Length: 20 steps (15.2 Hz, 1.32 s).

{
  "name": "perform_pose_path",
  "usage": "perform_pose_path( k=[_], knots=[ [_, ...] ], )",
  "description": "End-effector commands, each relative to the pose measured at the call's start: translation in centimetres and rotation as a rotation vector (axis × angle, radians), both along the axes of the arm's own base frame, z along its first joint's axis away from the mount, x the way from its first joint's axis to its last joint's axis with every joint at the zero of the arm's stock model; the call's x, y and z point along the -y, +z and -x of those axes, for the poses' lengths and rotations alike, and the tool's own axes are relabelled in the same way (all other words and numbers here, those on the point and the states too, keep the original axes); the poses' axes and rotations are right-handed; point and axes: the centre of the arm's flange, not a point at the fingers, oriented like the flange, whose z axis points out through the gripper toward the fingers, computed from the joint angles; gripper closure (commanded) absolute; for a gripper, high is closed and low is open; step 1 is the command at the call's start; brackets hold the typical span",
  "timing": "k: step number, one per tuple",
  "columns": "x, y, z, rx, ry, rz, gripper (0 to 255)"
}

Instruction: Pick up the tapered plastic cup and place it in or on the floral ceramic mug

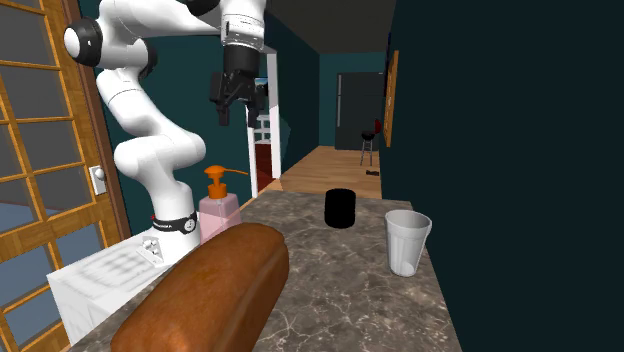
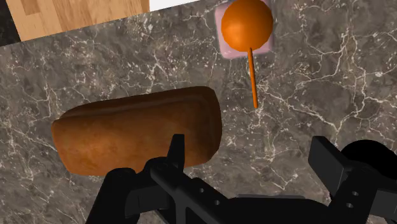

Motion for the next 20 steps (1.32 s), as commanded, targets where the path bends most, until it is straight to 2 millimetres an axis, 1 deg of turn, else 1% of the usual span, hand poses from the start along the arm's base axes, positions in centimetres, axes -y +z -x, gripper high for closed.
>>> perform_pose_path(
  k=[1, 20],
  knots=[
    [0.0, 0.0, 0.0, 0.0, 0.0, 0.0, 0],
    [-8.1, -10.5, -21.1, 0.02, -0.033, 0.009, 0]
  ],
)
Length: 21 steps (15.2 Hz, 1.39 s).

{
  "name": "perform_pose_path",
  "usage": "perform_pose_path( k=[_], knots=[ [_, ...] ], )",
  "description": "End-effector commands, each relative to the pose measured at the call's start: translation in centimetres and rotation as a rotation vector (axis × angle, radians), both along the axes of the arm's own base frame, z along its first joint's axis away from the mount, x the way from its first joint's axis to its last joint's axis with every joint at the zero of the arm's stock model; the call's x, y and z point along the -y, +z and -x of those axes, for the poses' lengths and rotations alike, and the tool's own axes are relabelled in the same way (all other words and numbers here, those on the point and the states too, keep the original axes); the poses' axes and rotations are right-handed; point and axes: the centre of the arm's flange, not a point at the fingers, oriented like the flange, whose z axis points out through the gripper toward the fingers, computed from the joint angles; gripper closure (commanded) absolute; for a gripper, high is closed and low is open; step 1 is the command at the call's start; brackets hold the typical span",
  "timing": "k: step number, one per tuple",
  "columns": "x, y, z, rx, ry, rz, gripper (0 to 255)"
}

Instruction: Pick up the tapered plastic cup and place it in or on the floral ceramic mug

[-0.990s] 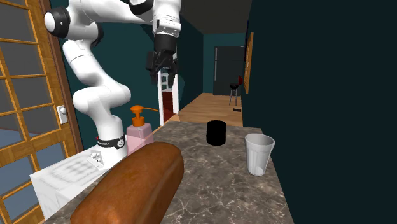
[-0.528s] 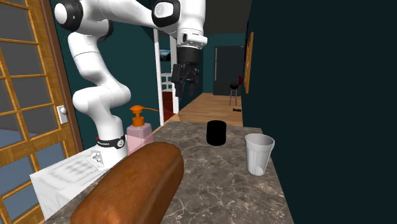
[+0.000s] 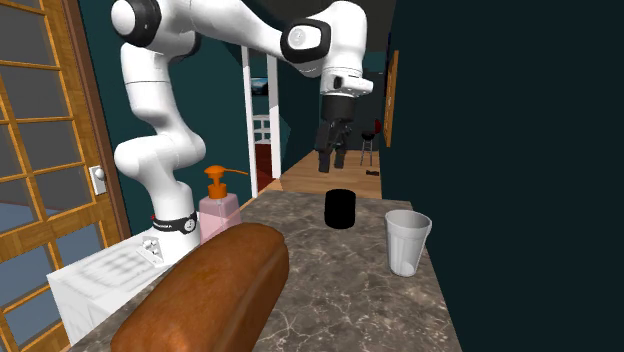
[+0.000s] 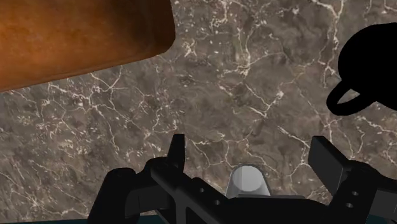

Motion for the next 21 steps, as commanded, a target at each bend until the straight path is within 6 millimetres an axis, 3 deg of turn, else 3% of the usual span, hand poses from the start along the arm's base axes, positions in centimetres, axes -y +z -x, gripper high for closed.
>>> perform_pose_path(
  k=[1, 14, 21],
  knots=[
    [-0.9, -1.3, -2.6, 0.003, -0.004, 0.0, 0],
    [-6.0, -8.2, -17.3, 0.016, -0.026, 0.006, 0],
    [-5.6, -11.6, -17.7, 0.017, -0.027, 0.007, 0]
  ],
)
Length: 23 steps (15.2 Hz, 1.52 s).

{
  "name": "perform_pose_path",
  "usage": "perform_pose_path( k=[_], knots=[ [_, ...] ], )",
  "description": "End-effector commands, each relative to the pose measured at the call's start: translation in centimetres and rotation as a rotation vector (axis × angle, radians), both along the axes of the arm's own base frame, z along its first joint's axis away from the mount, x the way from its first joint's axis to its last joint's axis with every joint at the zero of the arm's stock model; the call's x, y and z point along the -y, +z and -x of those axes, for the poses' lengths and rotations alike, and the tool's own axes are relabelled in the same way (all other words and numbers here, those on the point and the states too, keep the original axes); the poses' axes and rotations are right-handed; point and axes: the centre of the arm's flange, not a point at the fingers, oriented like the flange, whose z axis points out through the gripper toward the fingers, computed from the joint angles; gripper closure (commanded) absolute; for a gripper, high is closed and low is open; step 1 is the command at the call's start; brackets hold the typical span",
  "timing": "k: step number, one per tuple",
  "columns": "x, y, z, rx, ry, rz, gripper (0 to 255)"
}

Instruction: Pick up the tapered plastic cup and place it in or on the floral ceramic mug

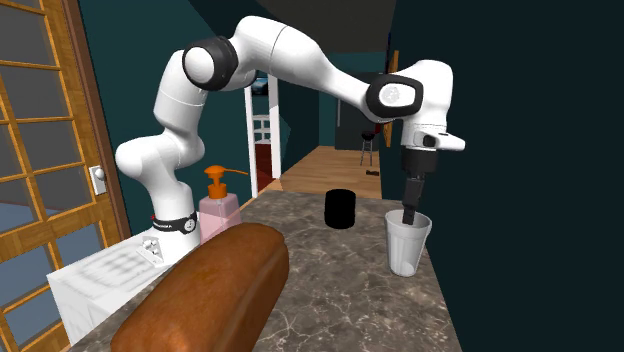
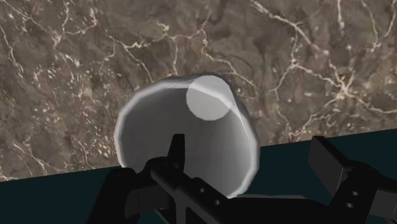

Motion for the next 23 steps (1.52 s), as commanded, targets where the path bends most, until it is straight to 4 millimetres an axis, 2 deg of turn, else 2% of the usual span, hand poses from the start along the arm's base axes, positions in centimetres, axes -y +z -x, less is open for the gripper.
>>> perform_pose_path(
  k=[1, 9, 10, 19, 23],
  knots=[
    [0.1, -1.3, 0.0, 0.0, 0.0, 0.0, 0],
    [0.1, -1.3, 0.0, 0.0, 0.0, 0.0, 0],
    [0.1, -1.3, 0.0, 0.0, 0.0, 0.0, 255],
    [0.1, -1.3, 0.0, 0.0, 0.0, 0.0, 255],
    [0.1, 0.8, 0.0, 0.0, 0.0, 0.0, 255]
  ],
)
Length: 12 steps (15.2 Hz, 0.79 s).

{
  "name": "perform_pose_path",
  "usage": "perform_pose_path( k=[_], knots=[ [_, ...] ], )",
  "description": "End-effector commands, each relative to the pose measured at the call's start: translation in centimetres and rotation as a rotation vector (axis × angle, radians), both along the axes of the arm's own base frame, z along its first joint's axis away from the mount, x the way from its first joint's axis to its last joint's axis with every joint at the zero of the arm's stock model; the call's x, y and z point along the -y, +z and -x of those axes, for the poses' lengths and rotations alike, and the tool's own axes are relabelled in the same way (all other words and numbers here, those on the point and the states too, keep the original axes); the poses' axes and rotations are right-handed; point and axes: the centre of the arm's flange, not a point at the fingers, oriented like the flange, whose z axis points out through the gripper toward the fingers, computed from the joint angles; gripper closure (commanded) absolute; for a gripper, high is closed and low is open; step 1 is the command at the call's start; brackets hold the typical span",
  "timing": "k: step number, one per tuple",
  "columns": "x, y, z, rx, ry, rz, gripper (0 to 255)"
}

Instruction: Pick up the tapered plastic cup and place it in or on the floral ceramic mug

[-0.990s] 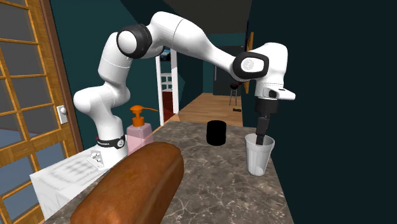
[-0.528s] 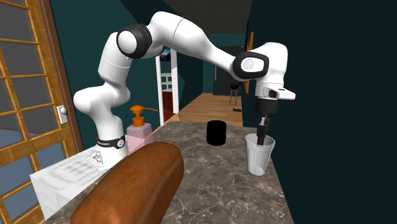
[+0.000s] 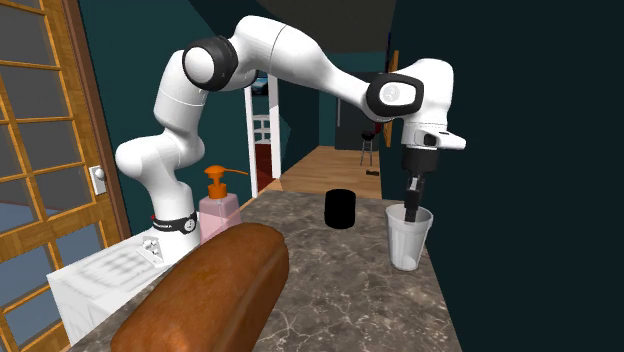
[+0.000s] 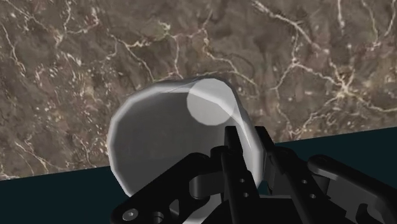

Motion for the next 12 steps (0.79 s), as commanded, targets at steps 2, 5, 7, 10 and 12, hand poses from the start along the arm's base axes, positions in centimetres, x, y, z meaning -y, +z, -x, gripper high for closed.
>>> perform_pose_path(
  k=[2, 5, 7, 10, 12],
  knots=[
    [0.0, 1.6, 0.0, 0.0, 0.0, 0.0, 255],
    [0.0, 3.2, 0.0, 0.0, 0.0, 0.0, 255],
    [0.0, 4.2, 0.0, 0.0, 0.0, 0.0, 255],
    [0.0, 5.8, 0.0, 0.0, 0.0, 0.0, 255],
    [0.0, 6.9, 0.0, 0.0, 0.0, 0.0, 255]
  ],
)
